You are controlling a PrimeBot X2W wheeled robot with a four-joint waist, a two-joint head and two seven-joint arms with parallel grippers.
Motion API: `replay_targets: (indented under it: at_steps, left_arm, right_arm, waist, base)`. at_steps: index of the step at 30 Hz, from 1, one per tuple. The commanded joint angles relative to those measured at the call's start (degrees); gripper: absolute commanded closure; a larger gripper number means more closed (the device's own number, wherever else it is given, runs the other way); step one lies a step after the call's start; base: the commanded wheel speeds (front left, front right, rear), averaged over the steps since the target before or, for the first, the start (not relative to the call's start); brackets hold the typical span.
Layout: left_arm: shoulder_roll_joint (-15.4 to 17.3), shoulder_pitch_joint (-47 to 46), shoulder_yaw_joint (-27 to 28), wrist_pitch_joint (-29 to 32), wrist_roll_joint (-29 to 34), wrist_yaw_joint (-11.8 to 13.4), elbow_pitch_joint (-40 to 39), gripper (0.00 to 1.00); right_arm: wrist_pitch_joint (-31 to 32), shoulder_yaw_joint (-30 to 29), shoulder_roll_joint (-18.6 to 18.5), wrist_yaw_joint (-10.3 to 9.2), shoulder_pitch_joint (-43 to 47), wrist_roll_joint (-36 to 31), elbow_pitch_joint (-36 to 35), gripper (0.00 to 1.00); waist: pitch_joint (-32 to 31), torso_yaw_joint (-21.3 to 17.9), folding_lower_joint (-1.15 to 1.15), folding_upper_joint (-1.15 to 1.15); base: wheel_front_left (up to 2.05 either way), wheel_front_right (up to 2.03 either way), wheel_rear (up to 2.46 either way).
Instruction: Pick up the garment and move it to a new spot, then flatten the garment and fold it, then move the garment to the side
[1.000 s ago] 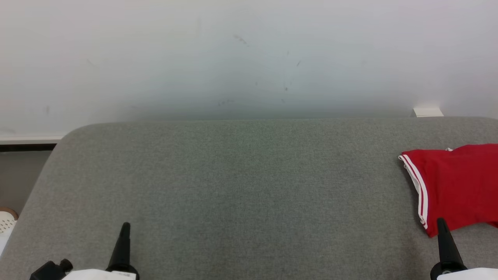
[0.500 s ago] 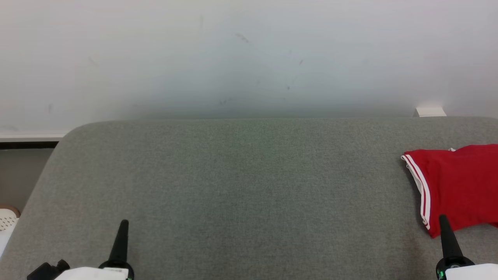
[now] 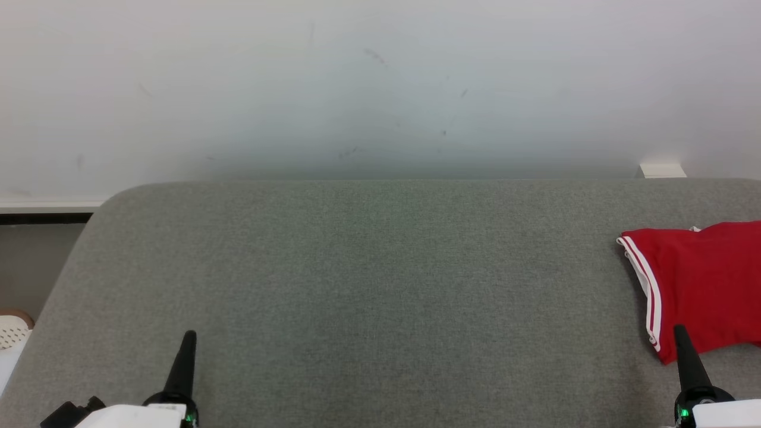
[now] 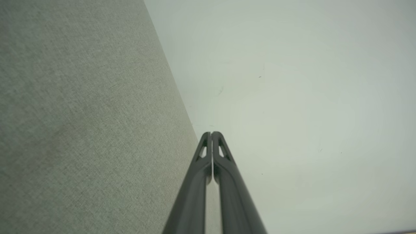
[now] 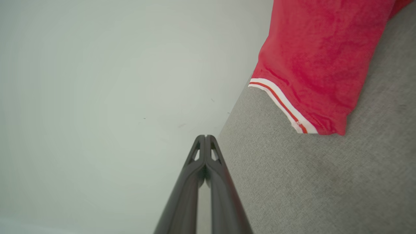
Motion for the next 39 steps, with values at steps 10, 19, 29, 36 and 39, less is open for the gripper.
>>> replay_targets:
  at_steps: [10,19,29,36,39]
  left_arm:
    - [0.1,-1.2,0.7,1.6,-5.9,-0.5,-0.3,1.0]
    - [0.0,-1.4,1.0,2.6,-9.8,-0.5,-0.2,1.0]
    - [-0.1,-1.8,1.3,3.7,-14.0,-0.5,-0.1,1.0]
    - [-0.1,-1.9,1.5,4.4,-16.6,-0.5,-0.1,1.0]
    - [-0.1,-2.0,1.6,4.7,-17.8,-0.5,0.0,1.0]
  right_arm:
    - [1.6,-1.1,0.1,-0.07,-1.4,5.2,0.1,1.0]
    - [2.7,-1.5,0.3,-0.08,-1.7,8.6,0.3,1.0]
    - [3.8,-2.1,0.4,-0.09,-2.1,12.2,0.4,1.0]
    - [4.5,-2.4,0.5,-0.1,-2.3,14.7,0.6,1.0]
    - [4.8,-2.6,0.6,-0.1,-2.4,15.5,0.6,1.0]
  waist:
    - [0.2,0.3,0.0,0.0]
    - [0.3,0.6,0.0,0.0]
    - [0.5,0.8,0.0,0.0]
    - [0.6,1.0,0.0,0.0]
    - [0.6,1.1,0.0,0.0]
  base:
    - [0.0,0.0,0.0]
    - [0.0,0.0,0.0]
    - [0.0,0.0,0.0]
    - [0.0,0.0,0.0]
    - [0.0,0.0,0.0]
